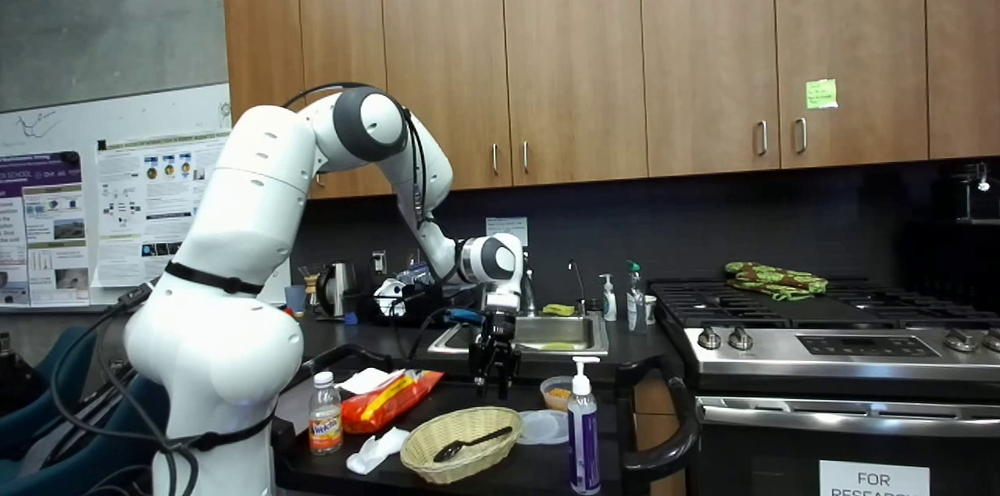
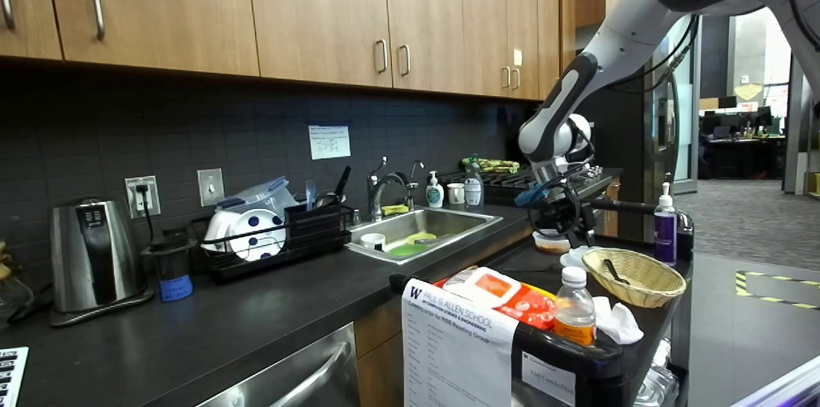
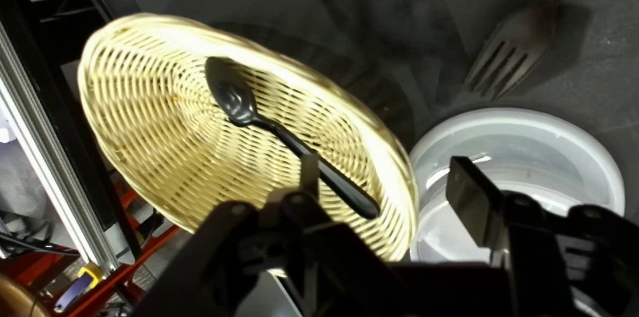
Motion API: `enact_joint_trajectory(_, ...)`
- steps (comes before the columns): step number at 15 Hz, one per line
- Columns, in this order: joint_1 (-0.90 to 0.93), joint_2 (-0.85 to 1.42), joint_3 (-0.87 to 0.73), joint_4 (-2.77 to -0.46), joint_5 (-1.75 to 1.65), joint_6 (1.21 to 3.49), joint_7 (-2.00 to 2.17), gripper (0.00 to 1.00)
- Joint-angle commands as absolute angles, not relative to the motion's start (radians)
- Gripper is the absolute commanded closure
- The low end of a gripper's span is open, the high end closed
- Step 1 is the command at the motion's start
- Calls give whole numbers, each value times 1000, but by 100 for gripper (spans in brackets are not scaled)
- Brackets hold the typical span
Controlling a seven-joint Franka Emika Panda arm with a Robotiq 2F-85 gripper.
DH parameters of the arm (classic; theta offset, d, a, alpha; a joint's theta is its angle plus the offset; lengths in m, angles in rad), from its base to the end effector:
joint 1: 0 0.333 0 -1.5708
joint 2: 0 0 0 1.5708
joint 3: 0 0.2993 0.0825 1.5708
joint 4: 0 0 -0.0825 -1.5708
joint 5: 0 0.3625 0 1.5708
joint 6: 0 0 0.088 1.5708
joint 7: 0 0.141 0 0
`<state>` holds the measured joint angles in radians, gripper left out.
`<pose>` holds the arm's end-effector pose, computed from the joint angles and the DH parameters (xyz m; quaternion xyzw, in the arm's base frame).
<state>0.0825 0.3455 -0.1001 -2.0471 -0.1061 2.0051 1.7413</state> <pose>0.5148 -0.0197 0.2151 0.6479 -0.7347 -0.0793 0.1847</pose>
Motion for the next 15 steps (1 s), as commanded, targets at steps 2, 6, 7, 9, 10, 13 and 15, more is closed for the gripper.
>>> enact_joint_trajectory(2,82,195,-88,-2257,-190,2149,1677,0)
enact_joint_trajectory(6,64,140,-89,-2398,-277,2326,1590,0)
enact_joint_trajectory(7,59,134,-91,-2426,-294,2372,1574,0)
enact_joint_trajectory(9,49,127,-96,-2474,-326,2469,1537,0)
enact_joint_trajectory(10,43,130,-98,-2492,-334,2514,1518,0)
enact_joint_trajectory(13,29,130,-110,-2534,-352,2628,1454,0)
enact_joint_trajectory(15,25,110,-121,-2560,-360,2706,1419,0)
